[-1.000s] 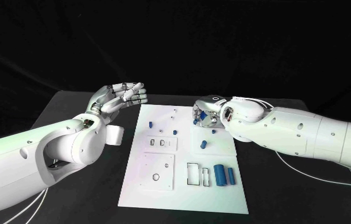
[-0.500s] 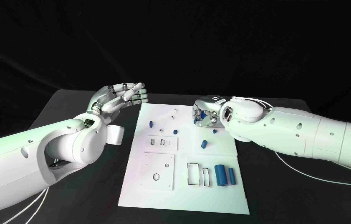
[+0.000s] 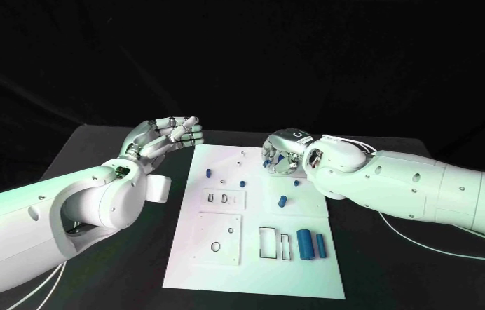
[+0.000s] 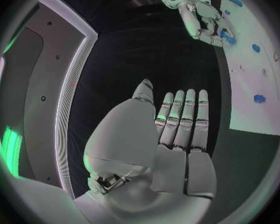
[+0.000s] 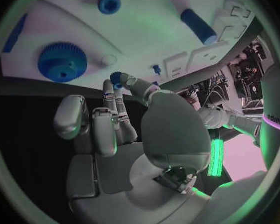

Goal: Assemble the parts on the task board

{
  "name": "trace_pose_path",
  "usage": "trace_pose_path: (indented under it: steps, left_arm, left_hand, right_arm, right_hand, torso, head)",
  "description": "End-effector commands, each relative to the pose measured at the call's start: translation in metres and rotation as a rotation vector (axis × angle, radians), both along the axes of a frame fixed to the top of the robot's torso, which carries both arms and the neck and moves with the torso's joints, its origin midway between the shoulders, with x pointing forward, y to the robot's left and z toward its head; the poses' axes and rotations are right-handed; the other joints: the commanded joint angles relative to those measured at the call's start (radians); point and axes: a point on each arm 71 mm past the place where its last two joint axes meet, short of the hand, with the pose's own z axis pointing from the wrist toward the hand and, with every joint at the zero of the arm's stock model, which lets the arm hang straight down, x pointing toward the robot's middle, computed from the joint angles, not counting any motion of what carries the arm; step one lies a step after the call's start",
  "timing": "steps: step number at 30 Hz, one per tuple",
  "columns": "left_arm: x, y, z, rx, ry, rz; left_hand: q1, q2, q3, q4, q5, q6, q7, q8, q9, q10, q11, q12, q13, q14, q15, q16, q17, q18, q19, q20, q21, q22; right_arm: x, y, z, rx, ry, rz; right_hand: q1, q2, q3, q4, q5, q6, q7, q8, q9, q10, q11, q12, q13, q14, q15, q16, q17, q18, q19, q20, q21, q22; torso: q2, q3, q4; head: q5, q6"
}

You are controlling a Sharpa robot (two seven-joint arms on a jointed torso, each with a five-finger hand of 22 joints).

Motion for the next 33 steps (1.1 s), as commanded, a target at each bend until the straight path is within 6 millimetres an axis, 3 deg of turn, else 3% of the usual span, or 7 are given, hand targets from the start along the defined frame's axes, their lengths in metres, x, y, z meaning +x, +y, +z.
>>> trace_pose_path:
  steps: [1, 6, 13, 15, 22, 29, 33]
  left_arm:
    - [0.000, -0.001, 0.002, -0.006, -0.008, -0.017]
    - [0.000, -0.002, 0.002, -0.006, -0.008, -0.018]
    - [0.000, -0.004, 0.001, -0.009, -0.006, -0.025]
    - [0.000, -0.005, 0.001, -0.010, -0.006, -0.027]
    - [0.000, -0.006, 0.001, -0.011, -0.005, -0.030]
    - [-0.001, -0.006, 0.002, -0.012, -0.005, -0.031]
    - [-0.001, -0.006, 0.002, -0.012, -0.005, -0.031]
  left_hand:
    - [0.002, 0.000, -0.007, -0.001, -0.006, -0.007, 0.023, -0.004, -0.001, 0.001, 0.006, -0.006, -0.001, -0.005, 0.002, -0.005, -0.001, 0.017, 0.005, -0.002, -0.003, -0.001]
    - [0.002, 0.000, -0.007, -0.001, -0.006, -0.007, 0.023, -0.004, -0.001, 0.001, 0.006, -0.006, -0.001, -0.005, 0.002, -0.005, -0.001, 0.017, 0.005, -0.002, -0.003, -0.001]
    - [0.002, 0.000, -0.007, -0.001, -0.006, -0.007, 0.023, -0.004, -0.001, 0.001, 0.006, -0.006, -0.001, -0.005, 0.002, -0.005, -0.001, 0.017, 0.005, -0.002, -0.003, -0.001]
    - [0.002, 0.000, -0.007, -0.001, -0.006, -0.007, 0.023, -0.004, -0.001, 0.001, 0.006, -0.006, -0.001, -0.005, 0.002, -0.005, -0.001, 0.017, 0.005, -0.002, -0.003, -0.001]
    - [0.002, 0.000, -0.008, -0.001, -0.005, -0.007, 0.024, -0.004, -0.002, 0.001, 0.007, -0.007, -0.001, -0.006, 0.002, -0.006, -0.001, 0.016, 0.006, -0.002, -0.004, -0.002]
    - [0.002, 0.001, -0.010, -0.002, -0.005, -0.008, 0.024, -0.005, -0.002, 0.001, 0.008, -0.010, 0.000, -0.010, 0.003, -0.010, -0.002, 0.016, 0.006, -0.002, -0.006, -0.003]
    - [0.002, 0.001, -0.010, -0.002, -0.005, -0.008, 0.024, -0.005, -0.002, 0.001, 0.008, -0.010, 0.000, -0.010, 0.003, -0.010, -0.002, 0.016, 0.006, -0.002, -0.006, -0.003]
  right_arm:
    - [0.002, 0.003, 0.011, 0.058, -0.083, -0.026]
    - [0.012, 0.014, 0.017, 0.072, -0.118, -0.038]
    - [0.025, 0.027, 0.017, 0.083, -0.132, -0.037]
    - [0.026, 0.033, 0.016, 0.088, -0.129, -0.029]
    - [0.028, 0.045, 0.011, 0.090, -0.115, -0.010]
    - [0.032, 0.048, 0.007, 0.082, -0.094, -0.019]
    - [0.033, 0.047, 0.004, 0.076, -0.082, -0.026]
  right_hand:
    - [0.011, 0.004, 0.007, 0.000, -0.002, 0.006, -0.002, 0.004, 0.015, 0.007, 0.000, 0.002, 0.002, 0.046, -0.007, 0.003, 0.001, -0.013, -0.001, -0.009, 0.005, 0.002]
    - [0.011, 0.002, 0.009, 0.000, -0.004, 0.004, -0.002, 0.005, 0.017, 0.006, 0.000, 0.000, 0.002, 0.047, -0.007, 0.004, 0.002, -0.014, -0.001, -0.010, 0.006, 0.003]
    - [0.012, -0.001, 0.014, 0.001, -0.007, -0.001, -0.001, 0.004, 0.021, 0.004, 0.001, -0.004, 0.001, 0.047, -0.007, 0.005, 0.002, -0.014, -0.002, -0.010, 0.007, 0.005]
    - [0.013, -0.003, 0.018, 0.002, -0.007, -0.007, 0.001, 0.003, 0.024, 0.001, 0.002, -0.006, 0.001, 0.047, -0.006, 0.007, 0.004, -0.014, -0.003, -0.010, 0.008, 0.006]
    - [0.013, -0.006, 0.023, 0.003, -0.006, -0.012, 0.003, 0.002, 0.027, -0.003, 0.004, -0.008, 0.001, 0.047, -0.005, 0.009, 0.006, -0.014, -0.004, -0.009, 0.008, 0.007]
    - [0.013, -0.007, 0.024, 0.003, -0.006, -0.014, 0.003, 0.001, 0.028, -0.004, 0.005, -0.009, 0.001, 0.047, -0.004, 0.009, 0.004, -0.014, -0.005, -0.009, 0.007, 0.005]
    - [0.012, -0.008, 0.024, 0.004, -0.006, -0.015, 0.004, 0.001, 0.029, -0.005, 0.005, -0.009, 0.001, 0.047, -0.004, 0.009, 0.004, -0.014, -0.005, -0.008, 0.007, 0.005]
  torso:
    - [0.001, -0.0003, 0.0009]
    - [0.005, -0.0009, 0.0029]
    - [0.007, -0.0016, 0.0071]
    - [0.010, -0.0036, 0.0110]
    - [0.013, -0.0071, 0.0167]
    - [0.015, -0.0088, 0.0161]
    - [0.015, -0.0076, 0.0175]
  head:
    - [0.000, 0.006]
    - [0.002, 0.013]
    - [-0.003, 0.014]
    - [-0.010, 0.015]
    - [-0.011, 0.015]
    - [-0.008, 0.014]
    - [-0.005, 0.012]
